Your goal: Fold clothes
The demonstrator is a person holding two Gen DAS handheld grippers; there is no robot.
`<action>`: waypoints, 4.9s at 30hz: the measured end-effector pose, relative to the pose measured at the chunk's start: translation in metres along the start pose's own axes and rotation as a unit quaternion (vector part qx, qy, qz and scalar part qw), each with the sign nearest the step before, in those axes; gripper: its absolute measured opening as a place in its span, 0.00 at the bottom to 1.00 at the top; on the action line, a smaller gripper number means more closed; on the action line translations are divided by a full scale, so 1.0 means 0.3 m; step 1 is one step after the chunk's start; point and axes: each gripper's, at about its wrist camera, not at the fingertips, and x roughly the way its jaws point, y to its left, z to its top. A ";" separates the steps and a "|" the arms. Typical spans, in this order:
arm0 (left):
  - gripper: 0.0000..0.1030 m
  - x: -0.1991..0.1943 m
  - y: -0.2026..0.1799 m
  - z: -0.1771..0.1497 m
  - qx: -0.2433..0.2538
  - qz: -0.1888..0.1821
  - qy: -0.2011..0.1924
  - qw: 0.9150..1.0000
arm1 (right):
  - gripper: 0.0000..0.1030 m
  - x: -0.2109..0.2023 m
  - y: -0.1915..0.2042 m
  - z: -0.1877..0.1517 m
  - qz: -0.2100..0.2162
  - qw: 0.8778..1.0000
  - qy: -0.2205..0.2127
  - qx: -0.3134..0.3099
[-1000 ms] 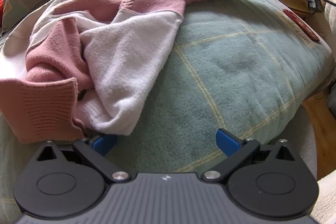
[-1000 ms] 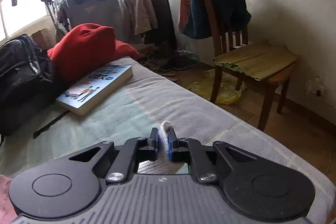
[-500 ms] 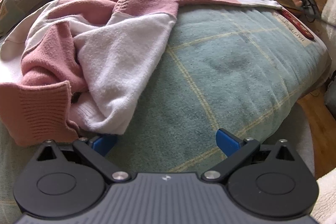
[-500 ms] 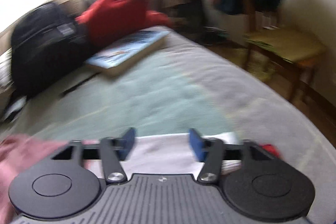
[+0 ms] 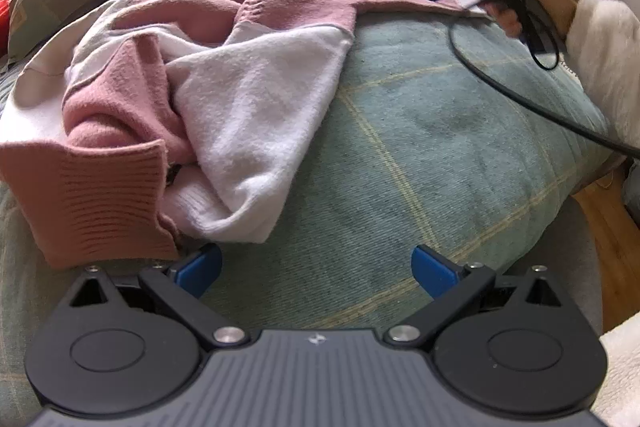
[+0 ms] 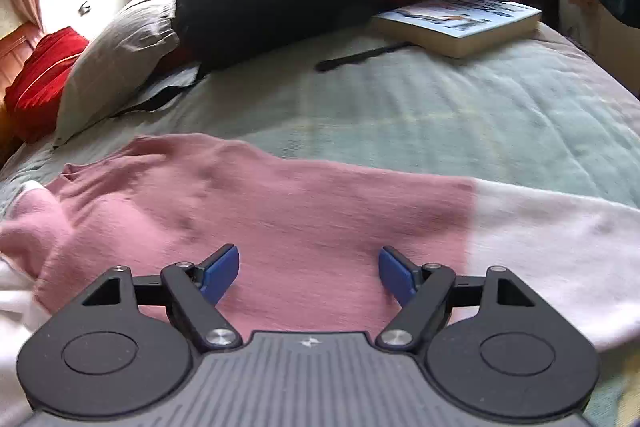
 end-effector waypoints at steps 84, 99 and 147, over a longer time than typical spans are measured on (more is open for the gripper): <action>0.98 -0.099 0.170 -0.171 -0.051 -0.007 -0.043 0.998 | 0.24 0.067 0.412 -0.493 0.376 0.866 0.038 0.327; 0.98 -0.119 0.181 -0.177 -0.052 0.004 -0.045 0.998 | 0.15 -0.077 0.451 -0.512 0.360 0.892 0.006 0.273; 0.98 -0.060 0.220 -0.088 -0.058 0.009 -0.031 0.998 | 0.34 0.051 0.132 -0.172 0.187 0.948 0.016 0.256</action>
